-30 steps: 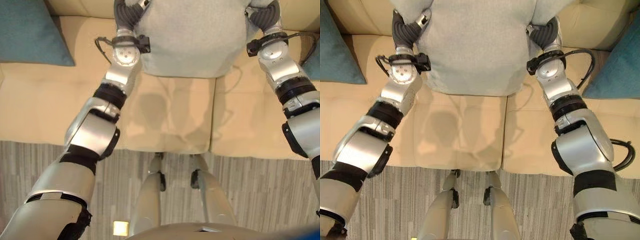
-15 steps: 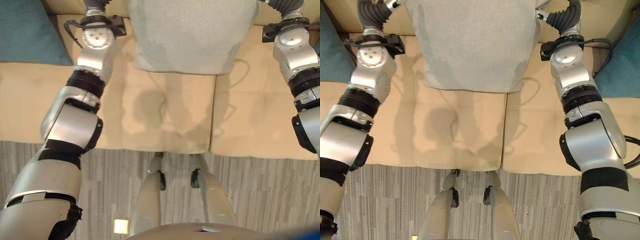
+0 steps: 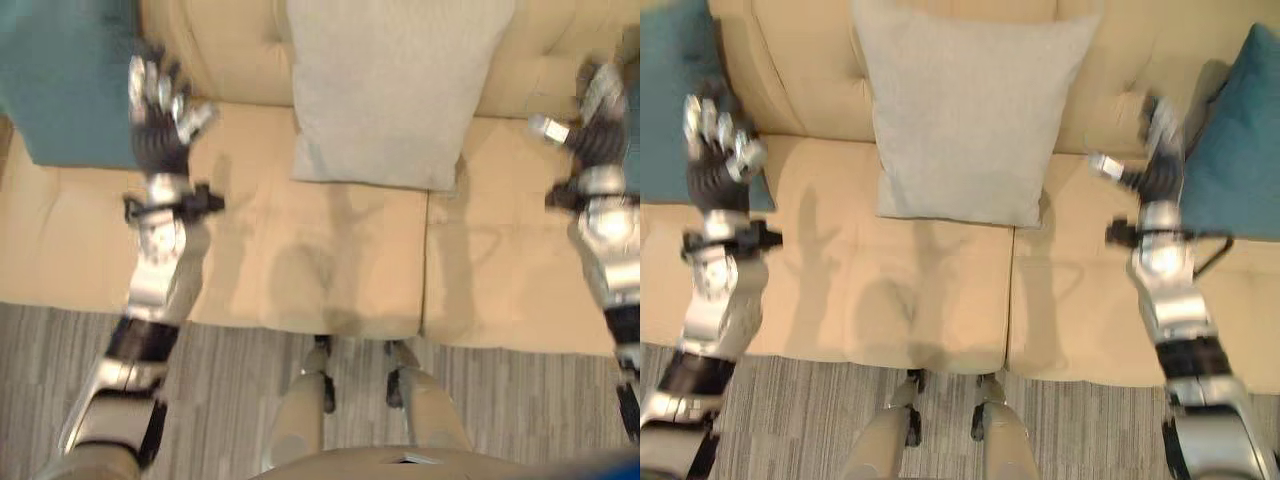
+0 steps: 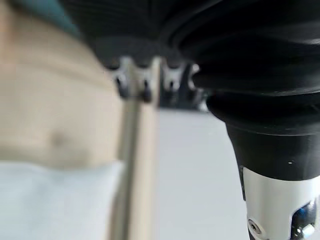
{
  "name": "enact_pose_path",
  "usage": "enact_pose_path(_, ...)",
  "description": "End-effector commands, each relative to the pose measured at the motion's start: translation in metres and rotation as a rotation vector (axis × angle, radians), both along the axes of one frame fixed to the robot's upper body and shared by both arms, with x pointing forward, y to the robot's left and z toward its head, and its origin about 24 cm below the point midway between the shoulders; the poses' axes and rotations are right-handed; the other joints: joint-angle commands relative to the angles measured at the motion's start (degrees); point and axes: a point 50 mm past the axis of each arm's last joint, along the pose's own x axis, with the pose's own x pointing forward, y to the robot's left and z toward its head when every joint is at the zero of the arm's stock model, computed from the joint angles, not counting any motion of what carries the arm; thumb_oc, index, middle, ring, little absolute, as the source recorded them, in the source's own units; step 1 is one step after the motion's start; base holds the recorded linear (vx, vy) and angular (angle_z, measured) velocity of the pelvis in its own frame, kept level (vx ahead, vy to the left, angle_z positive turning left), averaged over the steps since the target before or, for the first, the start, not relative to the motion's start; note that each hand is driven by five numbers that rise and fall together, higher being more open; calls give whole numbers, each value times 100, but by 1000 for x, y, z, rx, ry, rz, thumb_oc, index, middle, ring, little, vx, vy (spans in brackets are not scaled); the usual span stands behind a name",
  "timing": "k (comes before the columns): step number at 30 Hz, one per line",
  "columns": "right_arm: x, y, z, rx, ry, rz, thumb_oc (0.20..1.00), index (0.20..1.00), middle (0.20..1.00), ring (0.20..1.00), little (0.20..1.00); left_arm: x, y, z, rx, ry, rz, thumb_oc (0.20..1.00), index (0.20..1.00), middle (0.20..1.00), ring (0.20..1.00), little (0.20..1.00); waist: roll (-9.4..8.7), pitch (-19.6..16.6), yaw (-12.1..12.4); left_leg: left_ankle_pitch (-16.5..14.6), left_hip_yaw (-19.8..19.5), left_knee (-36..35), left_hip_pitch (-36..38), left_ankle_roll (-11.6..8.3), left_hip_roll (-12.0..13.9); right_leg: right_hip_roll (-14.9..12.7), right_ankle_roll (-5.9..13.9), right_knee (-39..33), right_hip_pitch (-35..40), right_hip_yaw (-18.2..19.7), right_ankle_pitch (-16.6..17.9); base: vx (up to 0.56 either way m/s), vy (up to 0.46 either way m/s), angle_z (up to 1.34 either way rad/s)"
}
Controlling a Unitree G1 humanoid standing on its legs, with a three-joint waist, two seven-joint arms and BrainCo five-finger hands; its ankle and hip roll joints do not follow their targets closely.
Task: Pick up all the scattered cushions and arrange them neatly on the sofa.
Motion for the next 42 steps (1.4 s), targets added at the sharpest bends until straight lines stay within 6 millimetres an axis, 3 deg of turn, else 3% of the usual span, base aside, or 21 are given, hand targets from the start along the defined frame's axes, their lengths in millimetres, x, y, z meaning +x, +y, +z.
enact_pose_path(1, -4, 1, -12, -93, 43, 46, 1000, 1000, 1000, 1000, 1000, 8, -6, -9, 110, 35, -49, 1000, 1000, 1000, 1000, 1000, -219, -364, 73, -420, 149, 21, 488, -81, -112, -163, 457, 25, 176, 20, 5, 28, 5, -11)
enact_pose_path(2, -10, 2, -29, -90, 103, 46, 1000, 1000, 1000, 1000, 1000, 4, -2, -29, 125, 118, -42, 1000, 1000, 1000, 1000, 1000, -208, -391, 65, -429, 143, 21, 574, -81, -121, -149, 457, 25, 264, 17, -14, 19, -5, -7)
enact_pose_path(3, -11, 2, -30, -90, 106, 47, 1000, 1000, 1000, 1000, 1000, 3, -1, -30, 125, 120, -43, 1000, 1000, 1000, 1000, 1000, -208, -385, 63, -434, 140, 21, 598, -81, -120, -148, 457, 25, 289, 13, -20, 0, 0, 0)
enact_pose_path(5, -23, -5, -61, -86, 223, 25, 1000, 1000, 1000, 1000, 1000, -7, 7, -55, 188, 226, 4, 1000, 1000, 1000, 1000, 1000, -199, -445, 61, -458, 146, 21, 765, -83, -119, -153, 433, 25, 495, -17, -89, 0, 0, 0)
enact_pose_path(7, -35, -4, -95, -56, 343, 15, 1000, 1000, 1000, 1000, 1000, -20, 15, -97, 169, 395, 29, 1000, 1000, 1000, 1000, 1000, -187, -512, 47, -451, 134, 21, 915, -79, -121, -145, 425, 25, 650, -25, -111, 0, 0, 0)
enact_pose_path(8, -50, -7, -126, -38, 474, -9, 1000, 1000, 1000, 1000, 1000, -37, 19, -135, 152, 569, 31, 1000, 1000, 1000, 1000, 1000, -178, -583, 39, -453, 144, 21, 1055, -75, -105, -142, 419, 25, 817, -52, -133, 15, 18, 5)
enact_pose_path(9, -57, -9, -141, -48, 539, -20, 1000, 1000, 1000, 1000, 1000, -45, 22, -148, 165, 629, 43, 1000, 1000, 1000, 1000, 1000, -171, -610, 33, -459, 148, 21, 1123, -78, -98, -139, 417, 25, 897, -59, -149, -3, 18, 6)
enact_pose_path(10, -73, -11, -171, -46, 677, -44, 1000, 1000, 1000, 1000, 1000, -63, 25, -182, 163, 794, 63, 1000, 1000, 1000, 1000, 1000, -174, -672, 30, -462, 150, 21, 1242, -79, -91, -136, 414, 25, 1040, -77, -165, -4, 17, 6)
enact_pose_path(14, -107, -13, -214, -45, 899, -73, 1000, 1000, 1000, 1000, 1000, -99, 28, -228, 143, 1043, 97, 1000, 1000, 1000, 1000, 1000, -181, -794, 8, -479, 155, 21, 1407, -78, -95, -124, 405, 25, 1257, -69, -196, -8, 17, 6)
enact_pose_path(16, -114, -14, -221, -55, 945, -83, 1000, 1000, 1000, 1000, 1000, -107, 27, -237, 147, 1098, 97, 1000, 1000, 1000, 1000, 1000, -189, -805, 4, -489, 156, 21, 1459, -72, -96, -124, 408, 25, 1309, -74, -200, -6, 7, 2)
enact_pose_path(20, -160, -16, -259, -54, 1197, -128, 1000, 1000, 1000, 1000, 1000, -160, 27, -280, 120, 1418, 118, 1000, 1000, 1000, 1000, 1000, -211, -942, -11, -585, 206, 21, 1674, -31, -111, -132, 427, 25, 1505, -36, -214, -5, 32, -1)
enact_pose_path(25, -187, -16, -275, -62, 1337, -141, 1000, 1000, 1000, 1000, 1000, -181, 25, -292, 154, 1539, 89, 1000, 1000, 1000, 1000, 1000, -235, -1017, 0, -712, 278, 21, 1870, 37, -151, -157, 456, 25, 1654, 54, -217, 7, 54, -13)
enact_pose_path(27, -196, -14, -280, -59, 1390, -139, 1000, 1000, 1000, 1000, 1000, -198, 24, -298, 93, 1603, 97, 1000, 1000, 1000, 1000, 1000, -239, -996, -1, -763, 320, 21, 1960, 116, -203, -178, 484, 47, 1677, 188, -153, -23, 87, -24)
enact_pose_path(33, -195, -7, -284, -70, 1432, -120, 1000, 1000, 1000, 1000, 1000, -206, 22, -301, 93, 1655, 77, 1000, 1000, 1000, 1000, 1000, -234, -910, -18, -759, 410, 21, 1895, 234, -288, -278, 577, 431, 1374, 345, -60, -126, 74, -36)
enact_pose_path(34, -189, -3, -284, -58, 1424, -108, 1000, 1000, 1000, 1000, 1000, -202, 25, -300, 109, 1649, 80, 1000, 1000, 1000, 1000, 1000, -175, -736, -31, -686, 420, 21, 1832, 291, -237, -245, 589, 1066, 1100, 402, -208, -291, 57, -32)
enact_pose_path(38, -190, 3, -287, -26, 1436, -103, 1000, 1000, 1000, 1000, 1000, -199, 26, -299, 140, 1659, 52, 1000, 1000, 1000, 1000, 1000, -78, -748, 38, -537, 376, 21, 1646, 363, -157, -169, 428, 2023, 1252, 470, -767, -202, 8, -23)
enact_pose_path(41, -196, 8, -290, 8, 1446, -96, 1000, 1000, 1000, 1000, 1000, -197, 24, -299, 137, 1653, 43, 1000, 1000, 1000, 1000, 1000, -229, -873, 203, -457, 390, 21, 1481, 275, -187, -169, 428, 1472, 1810, 306, -870, -112, -115, 1)
enact_pose_path(42, -196, 8, -290, -6, 1452, -83, 1000, 1000, 1000, 1000, 1000, -193, 39, -295, 148, 1674, 68, 1000, 1000, 1000, 1000, 1000, -248, -920, 158, -406, 412, 21, 1444, 223, -168, -115, 430, 1229, 1862, 365, -919, -91, -138, 6)
